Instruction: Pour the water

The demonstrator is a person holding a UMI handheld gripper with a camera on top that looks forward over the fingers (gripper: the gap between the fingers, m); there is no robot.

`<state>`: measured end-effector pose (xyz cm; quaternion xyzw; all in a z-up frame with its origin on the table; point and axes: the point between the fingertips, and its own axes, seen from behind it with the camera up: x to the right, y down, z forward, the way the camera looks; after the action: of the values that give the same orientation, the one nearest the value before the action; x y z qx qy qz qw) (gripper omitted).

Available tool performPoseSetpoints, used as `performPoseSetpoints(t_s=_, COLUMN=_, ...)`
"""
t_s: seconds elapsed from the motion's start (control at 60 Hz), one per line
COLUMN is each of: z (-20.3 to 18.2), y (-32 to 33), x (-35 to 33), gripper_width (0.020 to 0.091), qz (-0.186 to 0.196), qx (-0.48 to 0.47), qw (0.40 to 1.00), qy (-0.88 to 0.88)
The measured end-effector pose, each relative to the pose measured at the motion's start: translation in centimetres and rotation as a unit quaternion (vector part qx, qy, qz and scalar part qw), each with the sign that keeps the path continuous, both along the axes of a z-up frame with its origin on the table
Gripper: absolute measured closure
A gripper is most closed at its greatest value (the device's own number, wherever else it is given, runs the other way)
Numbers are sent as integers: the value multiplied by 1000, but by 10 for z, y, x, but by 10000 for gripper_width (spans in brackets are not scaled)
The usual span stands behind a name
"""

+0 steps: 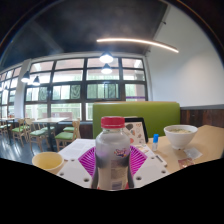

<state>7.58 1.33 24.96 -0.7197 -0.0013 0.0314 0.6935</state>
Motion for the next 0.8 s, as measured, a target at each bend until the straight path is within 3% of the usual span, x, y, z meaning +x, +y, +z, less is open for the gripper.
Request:
performPoseSetpoints(t_s=0.167, z=6, y=0, x=13, gripper_width=666, qz=-1, qx=-3, qw=1000, qy=6)
performPoseSetpoints(t_s=0.267, z=6, y=1, x=11, gripper_width=582, qz=0, qx=-1, qw=1000, qy=4)
performPoseSetpoints(t_s=0.3, z=-1, y=3, x=10, gripper_width=527, qz=-8, qx=-7, qw=1000, qy=-1)
performPoseSetpoints(t_s=0.367, z=-5, y=-2, x=16, gripper_width=300, qz=-17, qx=-17, qw=1000, qy=-18)
performPoseSetpoints(t_s=0.4, z=5, y=-36, x=28, gripper_width=259, qz=-19, qx=-11, qw=1000, qy=-23)
performPoseSetpoints(t_s=0.567, z=23, y=-47, x=33, gripper_width=275, qz=-23, qx=24, qw=998, qy=-51)
performPoseSetpoints(t_s=0.8, z=54, y=-145, x=22, gripper_width=270, qz=-36, qx=38, qw=999, qy=-16)
